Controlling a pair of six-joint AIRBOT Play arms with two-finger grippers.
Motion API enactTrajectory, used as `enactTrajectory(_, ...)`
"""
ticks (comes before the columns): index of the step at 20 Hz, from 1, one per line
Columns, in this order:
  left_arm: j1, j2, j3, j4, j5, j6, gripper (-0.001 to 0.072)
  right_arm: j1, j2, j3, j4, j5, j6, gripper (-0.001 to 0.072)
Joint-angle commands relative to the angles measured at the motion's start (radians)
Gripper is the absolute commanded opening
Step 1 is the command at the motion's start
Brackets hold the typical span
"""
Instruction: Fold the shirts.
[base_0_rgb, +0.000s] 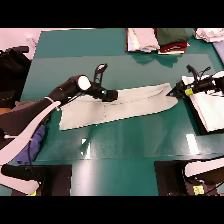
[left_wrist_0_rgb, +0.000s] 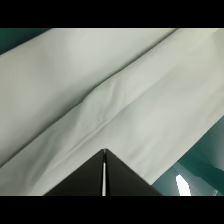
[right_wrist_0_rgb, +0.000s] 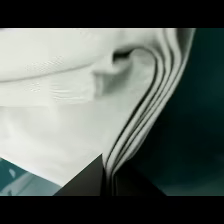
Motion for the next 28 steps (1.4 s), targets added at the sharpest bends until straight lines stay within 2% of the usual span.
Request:
enactTrajectory(1,-0.025,-0.105,0.099,-0.007,-0.018,-0.002,0.0022,0.030,0.132,0.000,0.163,-0.023,-0.013,0.0019)
enactTrajectory(2,-0.025,-0.125,0.114,-0.008,-0.029,-0.003,0.0022,0.043,0.171,0.006,0.198,-0.021,-0.013,0.0018)
enactTrajectory(7,-0.025,-0.190,0.131,-0.012,-0.029,-0.003,0.0023,0.200,0.272,0.188,0.190,0.018,0.062,0.0018)
enactTrajectory(13,-0.025,-0.198,0.131,-0.024,-0.029,-0.003,0.0023,0.375,0.277,0.345,0.190,0.022,0.132,0.0019)
enactTrajectory(16,0.012,-0.162,0.150,-0.025,-0.084,-0.002,0.0023,0.443,0.277,0.387,0.190,0.021,0.142,0.0019)
enactTrajectory(21,0.188,0.093,0.158,0.078,-0.123,0.007,0.0023,0.621,0.247,0.449,0.191,0.002,0.145,0.0019)
enactTrajectory(25,0.369,0.368,0.158,0.238,-0.182,0.016,0.0024,0.897,0.085,0.558,0.191,-0.105,0.143,0.0022)
enactTrajectory(26,0.406,0.427,0.158,0.274,-0.198,0.016,0.0023,0.978,0.019,0.600,0.191,-0.166,0.139,0.0105)
enactTrajectory(27,0.434,0.475,0.158,0.308,-0.214,0.016,0.0024,1.046,-0.044,0.640,0.190,-0.233,0.127,0.0332)
enactTrajectory(28,0.454,0.515,0.158,0.337,-0.233,0.014,0.0023,1.102,-0.103,0.683,0.190,-0.297,0.125,0.0449)
